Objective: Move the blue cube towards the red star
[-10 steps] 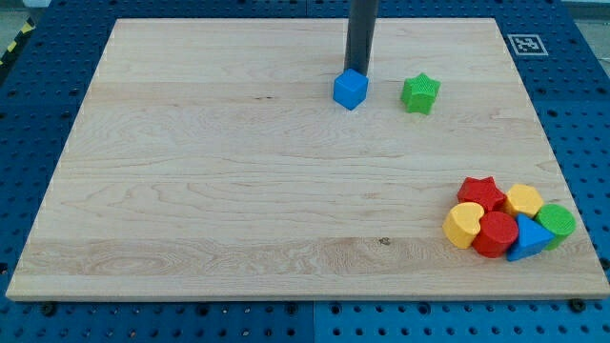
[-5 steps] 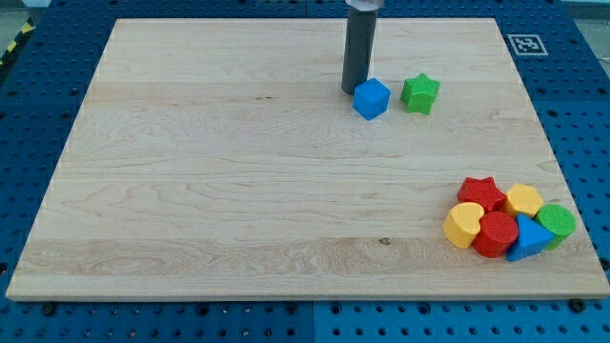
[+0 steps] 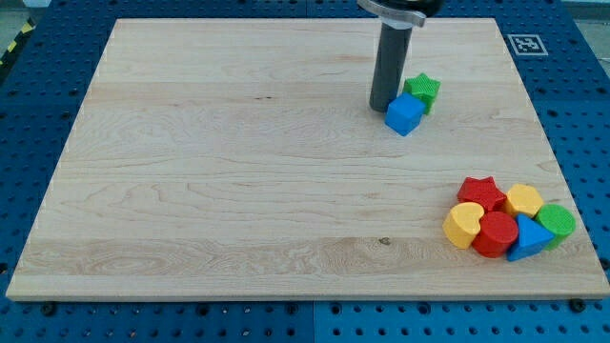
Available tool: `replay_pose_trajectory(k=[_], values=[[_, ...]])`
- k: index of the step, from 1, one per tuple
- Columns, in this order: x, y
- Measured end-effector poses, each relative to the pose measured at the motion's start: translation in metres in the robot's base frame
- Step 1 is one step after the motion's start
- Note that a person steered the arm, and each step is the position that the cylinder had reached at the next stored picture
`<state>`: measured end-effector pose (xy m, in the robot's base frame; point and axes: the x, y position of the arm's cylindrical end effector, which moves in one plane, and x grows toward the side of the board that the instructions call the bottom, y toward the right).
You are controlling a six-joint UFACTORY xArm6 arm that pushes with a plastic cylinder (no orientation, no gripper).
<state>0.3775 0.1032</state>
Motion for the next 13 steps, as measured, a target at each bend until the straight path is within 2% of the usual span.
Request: replay_pose_trajectory(k=[3, 8, 11, 13], values=[[0.002, 0.020], [0.044, 0.025], [0.044, 0.046], [0.048, 0.080]])
